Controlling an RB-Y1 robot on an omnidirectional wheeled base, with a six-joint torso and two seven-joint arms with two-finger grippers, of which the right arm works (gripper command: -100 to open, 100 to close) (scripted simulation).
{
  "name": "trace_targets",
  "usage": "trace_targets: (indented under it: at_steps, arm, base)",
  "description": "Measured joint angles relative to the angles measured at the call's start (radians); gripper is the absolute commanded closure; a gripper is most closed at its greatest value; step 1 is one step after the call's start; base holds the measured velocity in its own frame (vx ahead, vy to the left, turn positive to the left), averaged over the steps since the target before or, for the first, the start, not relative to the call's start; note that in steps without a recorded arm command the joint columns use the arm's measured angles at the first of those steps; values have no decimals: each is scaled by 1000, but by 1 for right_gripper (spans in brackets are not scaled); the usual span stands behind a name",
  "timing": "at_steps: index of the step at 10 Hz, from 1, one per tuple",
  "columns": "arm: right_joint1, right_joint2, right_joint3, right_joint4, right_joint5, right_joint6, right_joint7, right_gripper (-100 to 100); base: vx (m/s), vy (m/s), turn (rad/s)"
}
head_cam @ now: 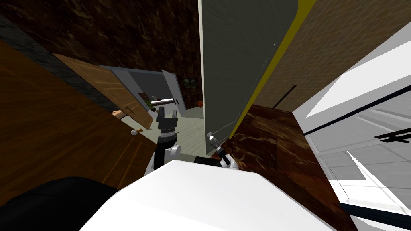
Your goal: Push the door open
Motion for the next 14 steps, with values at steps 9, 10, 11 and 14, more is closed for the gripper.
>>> trace_targets:
  at_steps: [9,10,11,14]
  arm:
    - [8,-23,43,-15,-59,11,-242,100]
    - [-7,-16,39,13,-68,-1,-259,100]
    - [-17,-20,43,21,-77,-3,-286,100]
    - [-5,-23,61,-5,-97,11,-366,100]
  base:
    - [31,32,-26]
    - [33,32,-3]
    - [27,22,-16]
    - [39,37,-29]
